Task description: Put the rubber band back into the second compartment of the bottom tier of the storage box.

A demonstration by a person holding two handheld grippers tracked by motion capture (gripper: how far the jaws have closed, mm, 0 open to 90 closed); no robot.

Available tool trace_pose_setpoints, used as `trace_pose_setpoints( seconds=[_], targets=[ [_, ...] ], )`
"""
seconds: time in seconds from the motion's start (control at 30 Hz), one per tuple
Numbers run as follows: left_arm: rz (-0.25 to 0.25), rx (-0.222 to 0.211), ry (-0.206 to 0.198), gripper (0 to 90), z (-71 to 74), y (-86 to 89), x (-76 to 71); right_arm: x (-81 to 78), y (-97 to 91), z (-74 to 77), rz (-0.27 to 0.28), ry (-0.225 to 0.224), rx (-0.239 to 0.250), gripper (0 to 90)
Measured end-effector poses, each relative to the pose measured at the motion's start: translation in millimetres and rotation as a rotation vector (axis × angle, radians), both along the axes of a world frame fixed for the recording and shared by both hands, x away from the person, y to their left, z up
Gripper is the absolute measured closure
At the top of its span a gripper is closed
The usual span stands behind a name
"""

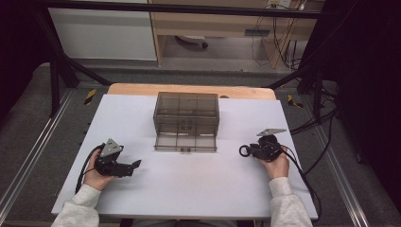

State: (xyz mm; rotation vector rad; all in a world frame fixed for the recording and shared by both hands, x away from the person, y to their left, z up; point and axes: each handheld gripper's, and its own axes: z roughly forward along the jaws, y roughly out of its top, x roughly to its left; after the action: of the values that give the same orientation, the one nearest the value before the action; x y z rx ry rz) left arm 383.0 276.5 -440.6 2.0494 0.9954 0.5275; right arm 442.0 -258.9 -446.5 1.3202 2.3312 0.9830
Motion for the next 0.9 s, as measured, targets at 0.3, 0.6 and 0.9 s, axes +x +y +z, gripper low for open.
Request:
trace_pose_setpoints(
  seconds=[0.3,0.6,0.9],
  targets=[
    [-0.001,0.001,0.000,7.6,-0.1,-0.1,0.0,-0.3,-0.1,0.2,-0.002,-0.001,-0.008,74.1],
    [-0.001,0.002,0.001,7.7,-0.3,-0.5,0.0,-0.5,-0.1,0.3,0.002,0.001,-0.010,77.2],
    [-0.002,0.003,0.001,7.9,-0.4,-0.7,-0.1,-0.5,-0.2,0.5,-0.001,0.003,-0.012,81.0]
  ],
)
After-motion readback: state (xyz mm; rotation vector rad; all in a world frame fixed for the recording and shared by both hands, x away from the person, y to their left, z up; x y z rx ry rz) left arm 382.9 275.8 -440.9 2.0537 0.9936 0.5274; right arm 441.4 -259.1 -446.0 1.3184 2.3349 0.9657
